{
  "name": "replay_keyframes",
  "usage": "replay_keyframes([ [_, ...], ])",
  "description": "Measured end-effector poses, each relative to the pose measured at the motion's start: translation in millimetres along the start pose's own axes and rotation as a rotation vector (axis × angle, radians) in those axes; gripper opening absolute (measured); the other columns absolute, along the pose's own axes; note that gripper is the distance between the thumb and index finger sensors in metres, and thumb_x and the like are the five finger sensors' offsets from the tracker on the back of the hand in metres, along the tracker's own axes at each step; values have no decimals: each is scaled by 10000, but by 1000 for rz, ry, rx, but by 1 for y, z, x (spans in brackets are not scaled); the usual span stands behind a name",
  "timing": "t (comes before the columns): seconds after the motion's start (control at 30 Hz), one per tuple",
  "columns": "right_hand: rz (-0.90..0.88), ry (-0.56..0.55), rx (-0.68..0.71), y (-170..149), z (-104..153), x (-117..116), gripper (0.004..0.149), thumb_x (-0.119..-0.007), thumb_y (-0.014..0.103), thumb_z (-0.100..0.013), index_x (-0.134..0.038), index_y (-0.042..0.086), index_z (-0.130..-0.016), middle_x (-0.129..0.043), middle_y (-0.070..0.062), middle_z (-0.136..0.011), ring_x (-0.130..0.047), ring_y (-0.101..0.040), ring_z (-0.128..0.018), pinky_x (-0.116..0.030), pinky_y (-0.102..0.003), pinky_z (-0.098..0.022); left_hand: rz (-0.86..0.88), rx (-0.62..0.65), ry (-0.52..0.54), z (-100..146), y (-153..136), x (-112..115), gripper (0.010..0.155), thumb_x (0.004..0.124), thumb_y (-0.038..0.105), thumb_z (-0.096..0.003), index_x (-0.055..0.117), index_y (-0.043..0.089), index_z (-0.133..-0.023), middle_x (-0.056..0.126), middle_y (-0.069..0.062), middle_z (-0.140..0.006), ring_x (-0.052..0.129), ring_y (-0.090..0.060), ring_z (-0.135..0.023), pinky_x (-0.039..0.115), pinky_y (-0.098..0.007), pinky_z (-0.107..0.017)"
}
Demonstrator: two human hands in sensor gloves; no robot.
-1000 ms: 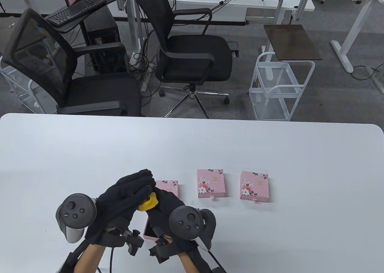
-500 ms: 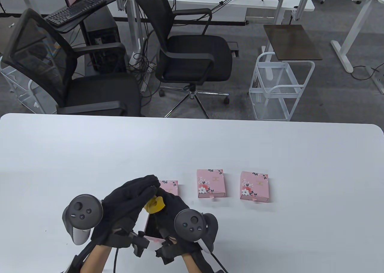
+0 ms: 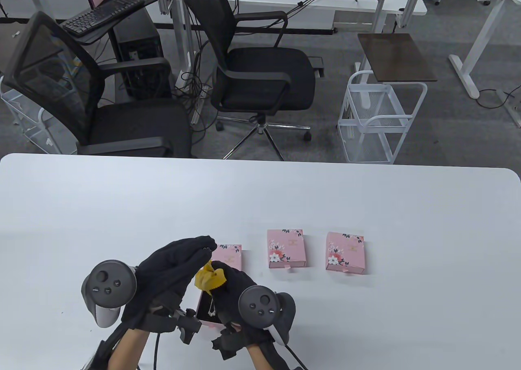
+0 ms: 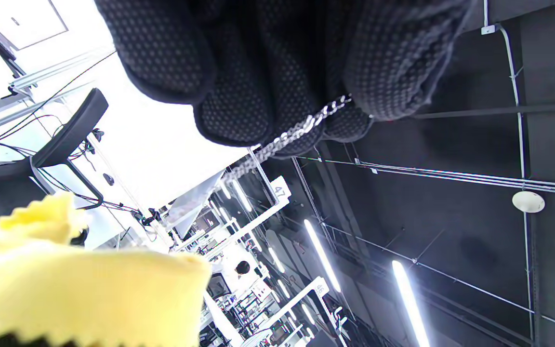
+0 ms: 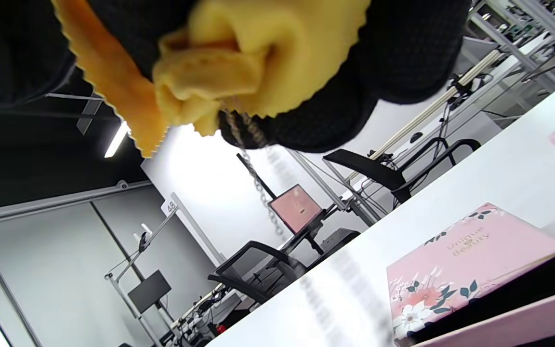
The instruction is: Dust necklace
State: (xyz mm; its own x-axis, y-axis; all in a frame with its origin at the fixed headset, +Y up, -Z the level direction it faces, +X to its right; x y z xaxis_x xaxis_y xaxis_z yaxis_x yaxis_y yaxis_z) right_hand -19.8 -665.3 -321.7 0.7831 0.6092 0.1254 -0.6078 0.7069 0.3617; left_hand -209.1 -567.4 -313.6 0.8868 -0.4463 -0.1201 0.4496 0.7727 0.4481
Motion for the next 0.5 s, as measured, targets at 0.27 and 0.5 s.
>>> replay_keyframes([
  [0.27, 21, 109, -13, -10, 1, -10, 416, -743, 297, -639, -724, 80, -993, -886, -182, -863, -930, -392, -665, -779, -513, -540, 5, 14, 50, 2, 2, 0, 367, 872, 471, -530, 945, 302, -847, 1039, 0, -831, 991, -213, -740, 851, -428, -538],
  [0.5, -55, 142, -40, -19, 1, -15, 408, -733, 371, -640, -773, 102, -944, -935, -130, -764, -955, -349, -585, -798, -490, -512, 30, 24, 78, 3, 4, -10, 368, 870, 474, -530, 943, 306, -849, 1037, 6, -833, 990, -209, -742, 850, -425, -541],
])
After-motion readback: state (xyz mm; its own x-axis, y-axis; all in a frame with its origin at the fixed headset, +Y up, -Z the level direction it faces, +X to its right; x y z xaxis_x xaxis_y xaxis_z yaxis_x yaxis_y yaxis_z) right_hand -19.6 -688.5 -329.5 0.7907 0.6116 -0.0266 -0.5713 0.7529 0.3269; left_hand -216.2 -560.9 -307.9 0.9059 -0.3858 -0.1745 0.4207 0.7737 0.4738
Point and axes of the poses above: the tracker on the back of each hand, its own y axis roughly to the thumb side, its own z axis roughly from the fingertips to the wrist, x = y × z, the point moved 5 cm from there along -z, roughly from the wrist to the fingertips
